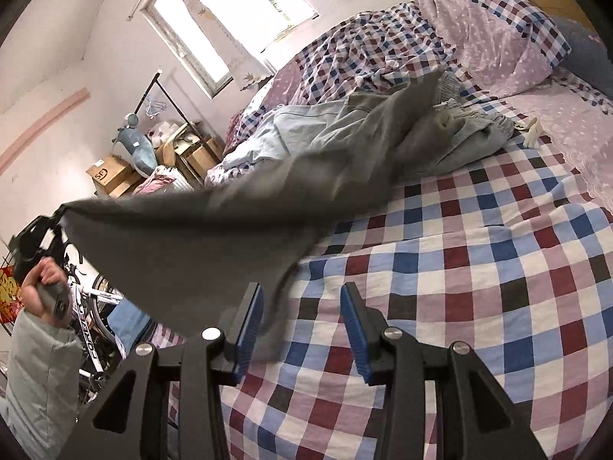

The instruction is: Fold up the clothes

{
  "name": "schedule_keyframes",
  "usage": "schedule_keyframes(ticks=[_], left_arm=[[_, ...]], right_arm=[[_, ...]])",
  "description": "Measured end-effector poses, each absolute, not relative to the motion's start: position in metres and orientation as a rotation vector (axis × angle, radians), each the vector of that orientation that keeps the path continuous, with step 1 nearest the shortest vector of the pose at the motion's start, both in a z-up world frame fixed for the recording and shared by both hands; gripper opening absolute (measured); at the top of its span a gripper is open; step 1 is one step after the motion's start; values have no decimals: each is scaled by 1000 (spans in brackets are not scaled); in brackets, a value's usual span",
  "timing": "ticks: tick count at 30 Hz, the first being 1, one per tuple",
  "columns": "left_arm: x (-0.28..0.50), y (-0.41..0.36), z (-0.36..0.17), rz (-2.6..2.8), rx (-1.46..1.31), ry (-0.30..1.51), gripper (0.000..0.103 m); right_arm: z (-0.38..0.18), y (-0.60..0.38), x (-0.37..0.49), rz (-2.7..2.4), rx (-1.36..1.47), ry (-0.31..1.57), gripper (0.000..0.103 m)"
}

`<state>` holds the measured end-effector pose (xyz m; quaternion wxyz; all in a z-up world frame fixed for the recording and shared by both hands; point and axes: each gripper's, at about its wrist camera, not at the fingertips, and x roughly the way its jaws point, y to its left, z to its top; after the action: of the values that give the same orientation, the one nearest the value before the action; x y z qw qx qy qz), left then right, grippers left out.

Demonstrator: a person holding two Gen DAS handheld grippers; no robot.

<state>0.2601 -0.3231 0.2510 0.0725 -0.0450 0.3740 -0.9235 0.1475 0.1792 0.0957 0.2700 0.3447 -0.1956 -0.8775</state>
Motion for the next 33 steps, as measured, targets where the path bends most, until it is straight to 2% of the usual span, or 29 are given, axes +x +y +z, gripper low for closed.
schedule_keyframes(ticks=[4, 11, 14, 18, 21, 28, 32, 33], left_arm=[[262, -298, 251, -2885, 38, 949, 0], [274, -220, 213, -2997, 328, 688, 0], [281, -195, 180, -2997, 473, 650, 1], [275, -168, 158, -3055, 694, 729, 1], [268, -136, 144, -3144, 894, 711, 0], [284, -31, 114, -3326, 1301, 371, 1], [288, 15, 89, -3305, 1541, 40, 0], [288, 17, 85, -3295, 1566, 23, 1]], right_arm=[[96, 177, 148, -2366, 932, -519, 46], [88, 170, 150, -2356, 967, -540, 46], [82, 162, 153, -2347, 997, -523, 46], [75, 148, 160, -2284, 1030, -533, 46], [72, 140, 167, -2217, 1035, -572, 46], [71, 151, 183, -2180, 1049, -650, 47], [68, 164, 186, -2192, 1081, -657, 47], [66, 165, 186, -2192, 1099, -652, 47]])
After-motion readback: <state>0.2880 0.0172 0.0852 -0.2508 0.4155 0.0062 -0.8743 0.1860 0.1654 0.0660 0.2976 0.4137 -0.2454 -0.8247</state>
